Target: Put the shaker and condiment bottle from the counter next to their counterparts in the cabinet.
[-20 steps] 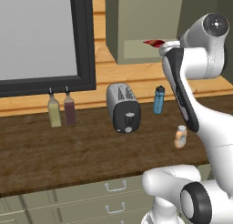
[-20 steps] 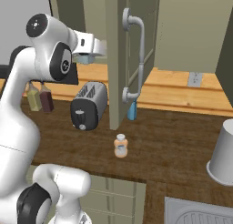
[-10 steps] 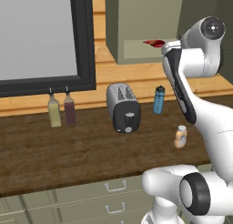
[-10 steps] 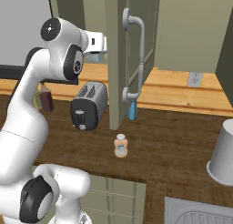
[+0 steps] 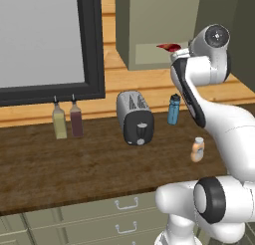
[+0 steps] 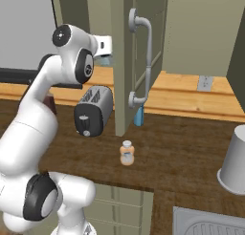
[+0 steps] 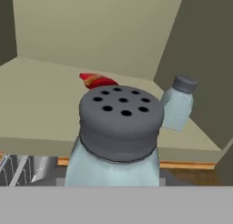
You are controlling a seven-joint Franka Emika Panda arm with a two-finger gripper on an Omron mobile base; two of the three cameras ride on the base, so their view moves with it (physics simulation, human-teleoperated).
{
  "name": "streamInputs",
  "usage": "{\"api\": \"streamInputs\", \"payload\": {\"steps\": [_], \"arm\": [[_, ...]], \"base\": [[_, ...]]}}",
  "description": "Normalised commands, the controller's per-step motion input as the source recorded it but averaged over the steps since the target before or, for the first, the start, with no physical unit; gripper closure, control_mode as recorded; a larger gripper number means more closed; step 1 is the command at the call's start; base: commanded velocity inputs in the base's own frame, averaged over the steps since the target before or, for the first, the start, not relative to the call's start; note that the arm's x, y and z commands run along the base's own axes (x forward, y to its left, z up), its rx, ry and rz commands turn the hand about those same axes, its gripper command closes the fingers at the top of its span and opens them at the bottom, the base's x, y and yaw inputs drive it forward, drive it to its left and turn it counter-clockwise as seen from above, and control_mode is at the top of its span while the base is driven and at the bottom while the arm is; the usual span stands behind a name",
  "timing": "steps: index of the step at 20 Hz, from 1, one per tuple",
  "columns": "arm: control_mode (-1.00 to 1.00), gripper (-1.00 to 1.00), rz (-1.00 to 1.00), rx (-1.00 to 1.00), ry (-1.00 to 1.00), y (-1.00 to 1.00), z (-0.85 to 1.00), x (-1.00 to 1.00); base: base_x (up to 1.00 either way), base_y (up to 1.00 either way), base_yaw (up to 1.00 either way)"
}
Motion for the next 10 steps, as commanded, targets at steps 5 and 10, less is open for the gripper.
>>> {"api": "streamInputs", "payload": {"steps": [5,10], "arm": [[-1.0,1.0,-0.01,-0.05,-0.08,-0.06,0.0,0.3],[-1.0,1.0,-0.01,0.0,0.0,-0.13,-0.02,0.01]], "base": [[0.0,0.0,0.0],[0.0,0.0,0.0]]}}
